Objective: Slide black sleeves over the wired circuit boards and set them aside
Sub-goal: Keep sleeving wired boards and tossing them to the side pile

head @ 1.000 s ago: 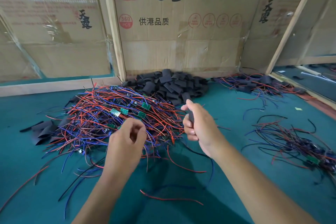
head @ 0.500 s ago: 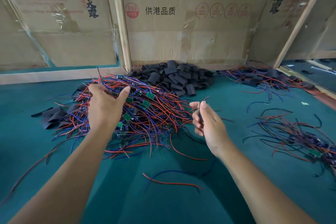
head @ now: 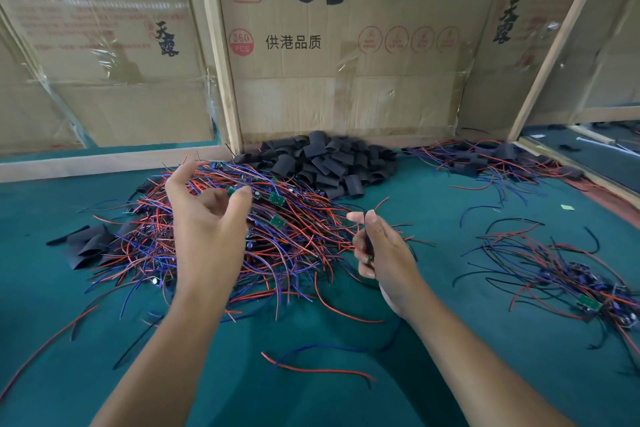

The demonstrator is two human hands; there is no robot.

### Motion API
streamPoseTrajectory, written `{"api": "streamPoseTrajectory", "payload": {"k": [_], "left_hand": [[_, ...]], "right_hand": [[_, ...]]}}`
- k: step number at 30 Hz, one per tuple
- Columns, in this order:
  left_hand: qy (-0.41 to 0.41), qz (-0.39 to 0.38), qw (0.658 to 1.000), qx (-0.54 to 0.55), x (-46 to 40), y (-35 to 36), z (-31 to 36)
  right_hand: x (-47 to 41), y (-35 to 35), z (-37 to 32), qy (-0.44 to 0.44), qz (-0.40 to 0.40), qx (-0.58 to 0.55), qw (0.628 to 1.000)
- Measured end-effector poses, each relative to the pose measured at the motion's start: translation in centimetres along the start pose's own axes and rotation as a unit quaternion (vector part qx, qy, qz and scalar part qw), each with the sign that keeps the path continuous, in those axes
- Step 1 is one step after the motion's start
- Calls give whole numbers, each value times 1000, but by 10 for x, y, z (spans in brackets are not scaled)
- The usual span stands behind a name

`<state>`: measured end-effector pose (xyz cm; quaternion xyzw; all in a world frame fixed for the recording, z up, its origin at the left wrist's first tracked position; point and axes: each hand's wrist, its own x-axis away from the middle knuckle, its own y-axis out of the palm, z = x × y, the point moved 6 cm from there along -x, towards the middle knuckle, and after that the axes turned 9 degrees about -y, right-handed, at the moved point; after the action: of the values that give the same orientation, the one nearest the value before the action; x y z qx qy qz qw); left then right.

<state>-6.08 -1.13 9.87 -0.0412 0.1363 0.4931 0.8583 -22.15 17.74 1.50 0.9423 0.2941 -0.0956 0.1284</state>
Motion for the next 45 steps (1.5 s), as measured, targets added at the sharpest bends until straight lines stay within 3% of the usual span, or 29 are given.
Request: {"api": "streamPoseTrajectory", "payload": {"k": [3, 5, 11, 19, 24, 26, 30, 35, 45], "left_hand": [[50, -88, 991, 83, 21, 21, 11], [39, -124, 984, 126, 27, 31, 4], [-108, -111, 950, 270, 23, 35, -27], [-127, -149, 933, 301, 19, 29, -24], [-152, -148, 919, 331, 14, 26, -29], [-162, -151, 911, 348, 13, 26, -31], [-173, -147, 901, 370, 10, 26, -32], [-181, -137, 896, 381, 9, 25, -33], [-183, -133, 898, 378, 12, 26, -30]], "right_hand": [[-1, -1, 0, -9, -7, 7, 1000], [-2, -3, 0, -14, -4, 26, 1000], [-8, -16, -7, -49, 23, 66, 996], [-13, -39, -14, -92, 15, 248, 964], [-12, -33, -15, -114, -31, 286, 951], [-10, -27, -16, -115, -52, 273, 954], [-5, -11, -8, -51, -106, 143, 983], [2, 3, -15, -31, -157, 63, 985], [7, 9, -18, -17, -179, 62, 982]]}}
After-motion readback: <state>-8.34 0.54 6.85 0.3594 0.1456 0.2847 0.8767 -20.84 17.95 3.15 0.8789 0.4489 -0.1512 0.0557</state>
